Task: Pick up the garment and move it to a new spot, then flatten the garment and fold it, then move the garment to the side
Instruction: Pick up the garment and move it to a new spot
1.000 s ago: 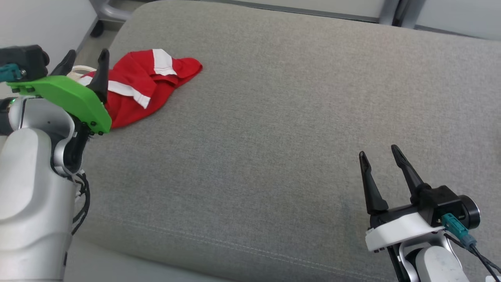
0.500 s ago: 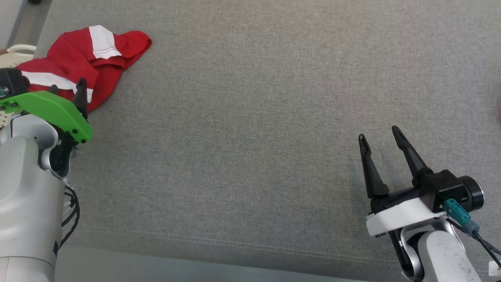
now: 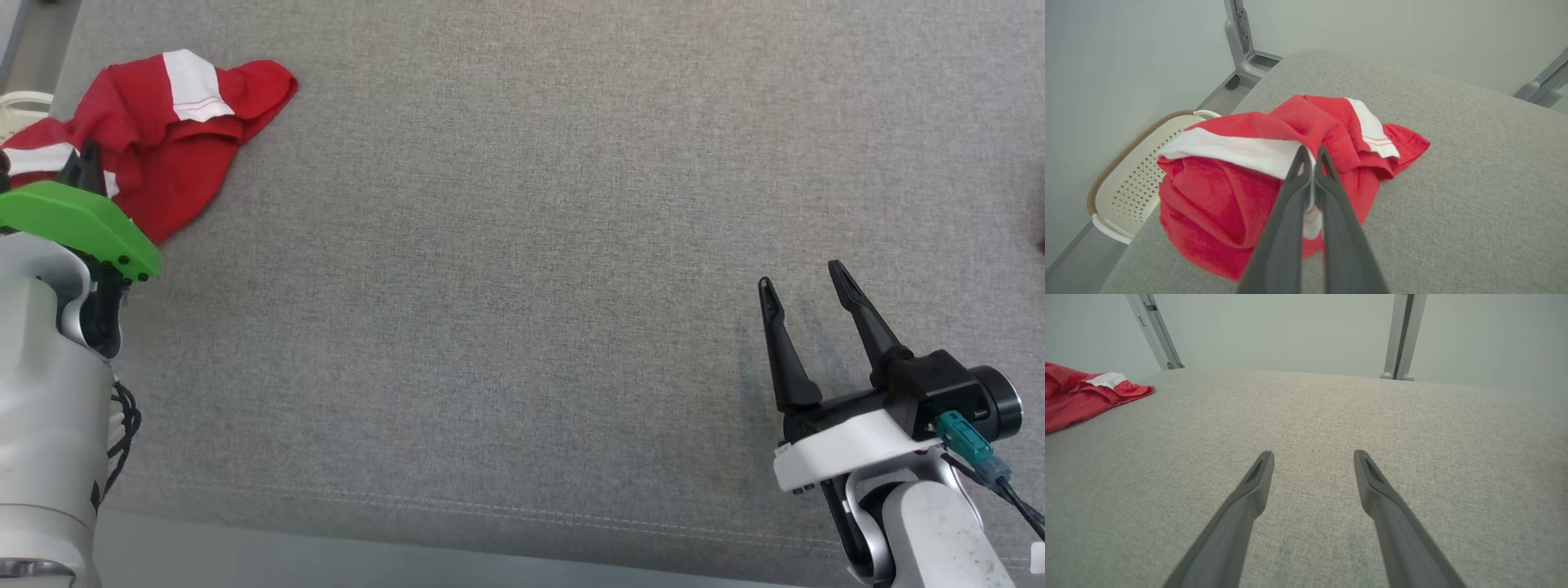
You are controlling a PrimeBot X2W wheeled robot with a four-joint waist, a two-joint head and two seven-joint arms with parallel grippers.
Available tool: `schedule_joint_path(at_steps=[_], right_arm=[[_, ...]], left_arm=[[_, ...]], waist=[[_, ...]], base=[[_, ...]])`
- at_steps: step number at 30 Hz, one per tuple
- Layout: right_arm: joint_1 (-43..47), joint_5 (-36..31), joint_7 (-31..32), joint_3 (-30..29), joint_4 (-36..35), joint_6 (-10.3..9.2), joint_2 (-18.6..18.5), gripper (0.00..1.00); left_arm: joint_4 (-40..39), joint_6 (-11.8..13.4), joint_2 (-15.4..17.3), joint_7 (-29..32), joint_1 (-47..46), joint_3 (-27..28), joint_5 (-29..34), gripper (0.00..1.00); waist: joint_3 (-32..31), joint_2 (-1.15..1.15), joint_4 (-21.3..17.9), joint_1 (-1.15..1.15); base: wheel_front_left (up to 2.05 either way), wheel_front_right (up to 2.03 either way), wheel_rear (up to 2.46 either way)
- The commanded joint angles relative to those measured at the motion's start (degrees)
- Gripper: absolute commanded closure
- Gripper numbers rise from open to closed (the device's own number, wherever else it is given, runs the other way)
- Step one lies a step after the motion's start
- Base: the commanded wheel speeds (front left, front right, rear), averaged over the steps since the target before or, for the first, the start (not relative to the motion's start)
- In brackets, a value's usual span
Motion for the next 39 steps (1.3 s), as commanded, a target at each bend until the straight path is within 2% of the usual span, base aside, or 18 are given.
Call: schedule_joint_path(at_steps=[1,7,11,19,24,28,33,39], right_arm=[[0.6,0.2,0.3,-0.1,-0.2,-0.09,-0.1,0.0],[1.7,0.6,0.1,0.0,0.1,-0.09,0.2,0.0],[2.0,1.1,-0.4,0.2,0.7,-0.09,0.5,0.0],[2.8,2.0,-1.9,0.2,2.0,-0.09,1.6,0.0],[2.1,2.4,-2.8,0.5,2.7,-0.09,1.9,0.0],[1.1,2.9,-3.5,0.7,3.2,-0.08,2.0,0.0],[0.0,4.5,-4.4,1.3,4.3,-0.08,2.0,0.0],[-1.3,6.4,-5.3,2.1,5.7,-0.08,2.1,0.0]], left_arm=[[0.3,0.0,0.7,-1.4,-1.2,-0.2,0.3,1.0],[-2.2,0.9,1.8,-7.1,-2.1,-1.5,2.7,1.0],[-7.3,1.9,2.2,-8.7,0.0,-2.0,4.1,1.0],[-28.6,4.9,0.0,-7.9,11.3,-4.6,6.5,1.0],[-46.4,6.8,-2.9,-1.5,21.5,-9.4,6.6,1.0],[-56.8,7.3,-4.9,3.6,27.3,-13.6,6.0,1.0],[-61.0,7.0,-7.1,7.8,29.4,-18.2,6.1,1.0],[-59.2,5.9,-9.6,9.7,26.7,-22.1,7.0,1.0]], waist=[[-0.8,0.0,0.5,-0.01],[-3.1,0.0,1.6,-0.01],[-4.9,0.0,1.7,-0.01],[-7.9,0.0,-0.7,-0.01],[-8.1,0.0,-4.0,-0.01],[-7.1,0.0,-7.6,-0.01],[-5.5,0.0,-12.7,-0.01],[-3.6,0.0,-19.7,-0.01]], base=[[0.0,0.0,0.0],[0.0,0.0,0.0],[0.0,0.0,0.0],[0.0,0.0,0.0],[0.0,0.0,0.0],[0.0,0.0,0.0],[0.0,0.0,0.0],[0.0,0.0,0.0]])
